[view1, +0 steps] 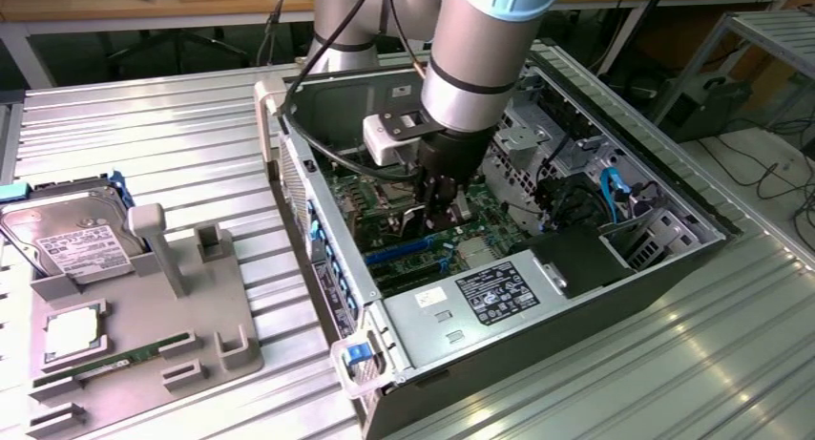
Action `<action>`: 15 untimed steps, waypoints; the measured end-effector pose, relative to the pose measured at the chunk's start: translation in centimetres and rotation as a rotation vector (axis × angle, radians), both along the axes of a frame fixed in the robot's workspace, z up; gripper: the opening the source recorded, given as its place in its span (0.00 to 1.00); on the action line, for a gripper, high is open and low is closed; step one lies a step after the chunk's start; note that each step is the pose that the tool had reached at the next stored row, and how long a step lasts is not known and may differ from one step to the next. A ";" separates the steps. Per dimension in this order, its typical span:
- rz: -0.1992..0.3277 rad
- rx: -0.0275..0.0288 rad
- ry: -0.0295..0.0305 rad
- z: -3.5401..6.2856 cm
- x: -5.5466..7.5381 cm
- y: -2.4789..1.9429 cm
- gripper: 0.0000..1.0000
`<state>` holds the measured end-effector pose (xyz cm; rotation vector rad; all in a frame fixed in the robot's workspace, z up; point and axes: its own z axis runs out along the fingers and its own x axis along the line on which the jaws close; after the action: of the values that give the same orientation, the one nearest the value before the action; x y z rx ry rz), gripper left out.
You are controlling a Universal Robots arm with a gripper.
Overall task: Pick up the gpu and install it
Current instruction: 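Insert the gpu into the slot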
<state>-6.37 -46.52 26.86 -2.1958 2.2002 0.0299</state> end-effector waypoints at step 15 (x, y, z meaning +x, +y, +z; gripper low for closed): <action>0.000 -0.0002 0.0017 -1.21 -0.9 0.00 0.27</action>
<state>-7.32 -46.52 25.66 -2.1966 2.2012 0.0316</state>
